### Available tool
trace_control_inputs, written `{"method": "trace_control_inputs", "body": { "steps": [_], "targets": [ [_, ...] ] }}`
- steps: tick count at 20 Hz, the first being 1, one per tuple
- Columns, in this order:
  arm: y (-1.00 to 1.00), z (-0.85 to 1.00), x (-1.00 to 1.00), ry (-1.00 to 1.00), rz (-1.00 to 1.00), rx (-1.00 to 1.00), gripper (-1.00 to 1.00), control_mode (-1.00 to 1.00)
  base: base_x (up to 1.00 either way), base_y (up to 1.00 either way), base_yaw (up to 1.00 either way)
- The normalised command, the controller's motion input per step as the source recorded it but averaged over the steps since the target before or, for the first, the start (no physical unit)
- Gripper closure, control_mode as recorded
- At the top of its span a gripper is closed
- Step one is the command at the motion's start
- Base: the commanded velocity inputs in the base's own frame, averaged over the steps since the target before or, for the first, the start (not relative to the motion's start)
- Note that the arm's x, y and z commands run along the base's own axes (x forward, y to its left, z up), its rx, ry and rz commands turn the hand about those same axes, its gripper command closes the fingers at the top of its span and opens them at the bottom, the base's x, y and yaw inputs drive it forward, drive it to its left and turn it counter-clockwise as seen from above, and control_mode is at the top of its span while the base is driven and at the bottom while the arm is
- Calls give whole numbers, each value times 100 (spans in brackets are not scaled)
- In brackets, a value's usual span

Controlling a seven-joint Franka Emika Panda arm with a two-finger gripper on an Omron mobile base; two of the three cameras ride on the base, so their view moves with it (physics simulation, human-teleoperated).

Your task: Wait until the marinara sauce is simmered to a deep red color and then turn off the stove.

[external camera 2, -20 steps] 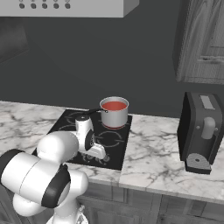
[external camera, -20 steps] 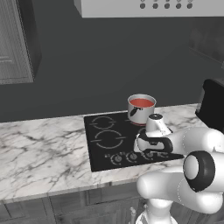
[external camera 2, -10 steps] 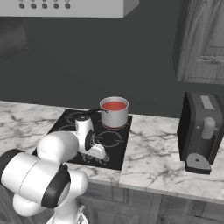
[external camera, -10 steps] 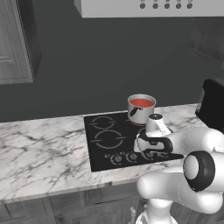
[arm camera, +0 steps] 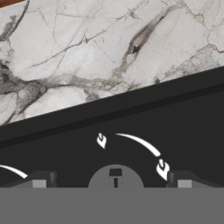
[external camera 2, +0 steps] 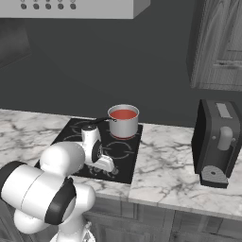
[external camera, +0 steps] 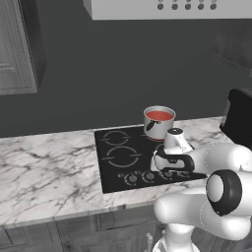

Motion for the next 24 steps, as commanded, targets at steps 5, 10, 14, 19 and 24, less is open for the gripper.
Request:
{"method": "trace_control_inputs", "body": {
  "steps": [5, 10, 14, 19, 24],
  "targets": [
    [0, 0, 0, 0, 0, 0, -100, -100, 0, 0, 0],
    [0, 0, 0, 0, 0, 0, -100, -100, 0, 0, 0],
    [0, 0, 0, 0, 0, 0, -100, -100, 0, 0, 0],
    [0, 0, 0, 0, 0, 0, -100, -100, 0, 0, 0],
    [0, 0, 0, 0, 0, 0, -100, -100, 0, 0, 0]
  ]
}}
